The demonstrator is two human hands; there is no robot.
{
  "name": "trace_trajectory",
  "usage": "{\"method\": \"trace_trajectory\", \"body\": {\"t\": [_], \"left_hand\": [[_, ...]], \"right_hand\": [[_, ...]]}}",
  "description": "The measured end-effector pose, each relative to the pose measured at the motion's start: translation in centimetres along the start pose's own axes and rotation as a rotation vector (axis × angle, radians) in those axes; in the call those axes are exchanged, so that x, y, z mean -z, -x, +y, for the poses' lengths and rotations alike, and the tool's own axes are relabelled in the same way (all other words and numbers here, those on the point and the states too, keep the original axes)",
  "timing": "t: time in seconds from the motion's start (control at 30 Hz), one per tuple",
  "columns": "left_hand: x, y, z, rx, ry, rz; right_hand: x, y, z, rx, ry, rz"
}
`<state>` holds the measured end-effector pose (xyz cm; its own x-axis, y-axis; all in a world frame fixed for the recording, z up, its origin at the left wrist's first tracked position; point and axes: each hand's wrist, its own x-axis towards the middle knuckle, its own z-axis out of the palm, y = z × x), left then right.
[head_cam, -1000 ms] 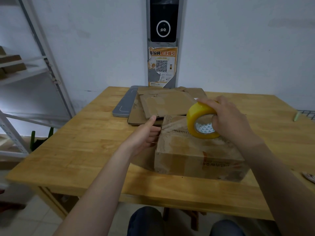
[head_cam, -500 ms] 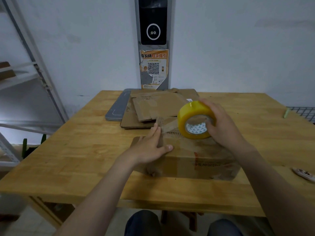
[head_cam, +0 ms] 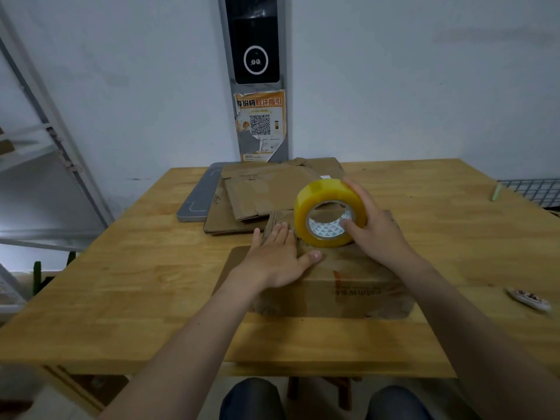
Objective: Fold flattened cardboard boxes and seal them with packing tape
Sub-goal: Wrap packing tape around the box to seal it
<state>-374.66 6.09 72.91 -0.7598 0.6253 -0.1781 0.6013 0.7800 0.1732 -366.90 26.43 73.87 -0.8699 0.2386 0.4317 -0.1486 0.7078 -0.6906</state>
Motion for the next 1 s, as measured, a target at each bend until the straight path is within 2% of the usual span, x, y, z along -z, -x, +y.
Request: {"method": "trace_trajectory", "body": {"t": [0.13, 0.3, 0.53, 0.73, 0.83, 1.0], "left_hand": [[-0.4, 0.1, 0.5, 0.05, -0.011, 0.036], [-1.0, 0.9, 0.0, 0.133, 0.031, 0.132], [-1.5, 2.7, -1.9, 0.137, 0.095, 0.193], [-1.7, 4.3, -2.9, 0.18, 0.177, 0.22], [-1.6, 4.3, -2.8, 0.204, 0.179, 0.214], [-1.4, 4.2, -2.6, 0.205, 0.127, 0.189]], "right_hand": [[0.2, -0.1, -0.5, 0.001, 0.014, -0.044], [-0.2, 0.5, -0.5, -0.055, -0.129, -0.011], [-1.3, 1.4, -1.4, -0.065, -0.193, 0.002], [-0.9, -0.3, -2.9, 0.026, -0.147, -0.074], [0.1, -1.5, -3.2, 0.144, -0.079, -0.132], [0.1, -2.6, -1.9, 0.187, 0.016, -0.174]]}}
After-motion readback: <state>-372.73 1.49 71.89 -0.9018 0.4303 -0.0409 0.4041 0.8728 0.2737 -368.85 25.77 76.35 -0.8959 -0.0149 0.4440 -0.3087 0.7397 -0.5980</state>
